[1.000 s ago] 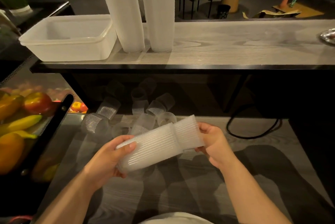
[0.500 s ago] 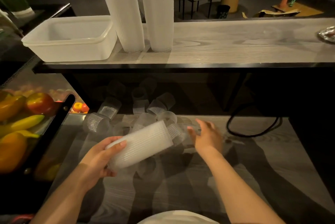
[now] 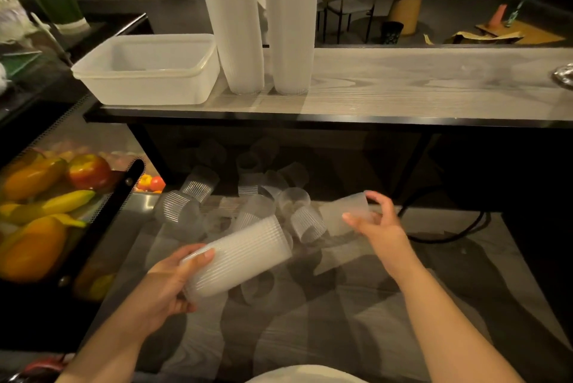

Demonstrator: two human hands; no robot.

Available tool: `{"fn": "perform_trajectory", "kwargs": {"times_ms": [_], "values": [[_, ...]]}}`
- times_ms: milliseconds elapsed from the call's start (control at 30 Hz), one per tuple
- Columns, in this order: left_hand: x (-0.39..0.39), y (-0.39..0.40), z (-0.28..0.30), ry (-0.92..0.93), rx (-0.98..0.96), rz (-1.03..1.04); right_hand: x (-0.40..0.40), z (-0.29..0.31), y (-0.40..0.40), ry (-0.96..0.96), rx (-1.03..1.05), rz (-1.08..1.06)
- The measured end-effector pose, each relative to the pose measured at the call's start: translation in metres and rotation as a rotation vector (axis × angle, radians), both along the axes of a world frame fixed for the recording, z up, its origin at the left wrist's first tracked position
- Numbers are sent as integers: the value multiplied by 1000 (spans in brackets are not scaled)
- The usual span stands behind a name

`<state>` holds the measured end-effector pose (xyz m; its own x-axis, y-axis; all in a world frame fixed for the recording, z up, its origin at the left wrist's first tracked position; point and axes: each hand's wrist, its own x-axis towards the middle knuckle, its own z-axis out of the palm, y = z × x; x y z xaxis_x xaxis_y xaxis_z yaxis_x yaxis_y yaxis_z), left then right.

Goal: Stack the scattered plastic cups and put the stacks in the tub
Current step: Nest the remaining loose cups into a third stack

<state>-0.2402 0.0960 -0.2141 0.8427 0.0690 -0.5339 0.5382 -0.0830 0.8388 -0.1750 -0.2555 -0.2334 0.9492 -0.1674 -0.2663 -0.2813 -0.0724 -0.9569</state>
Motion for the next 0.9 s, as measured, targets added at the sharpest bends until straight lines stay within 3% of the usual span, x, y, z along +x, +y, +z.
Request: {"fn": "perform_trajectory", "kwargs": {"times_ms": [100,167,333,500,767,833,900], "values": [[-2,-11,6,-10,-57,-85,-19,22,12,-122,421,181],[-3,-19,13,-37,-89,-126,-28,35,25,-151,478,204],[-1,-29,26,-64,-184,-90,-43,42,57,-162,120,312],[-7,-14,36,-121,-175,-48,-43,55,58,-226,-63,369],[-12,2,41,-122,-87,-51,-43,59,91,-65,-18,681],[-12,9,40,-136,-77,-18,-25,51,85,-63,-15,614],[-13,15,35,-117,-72,47,7,27,72,-95,-220,266]]}}
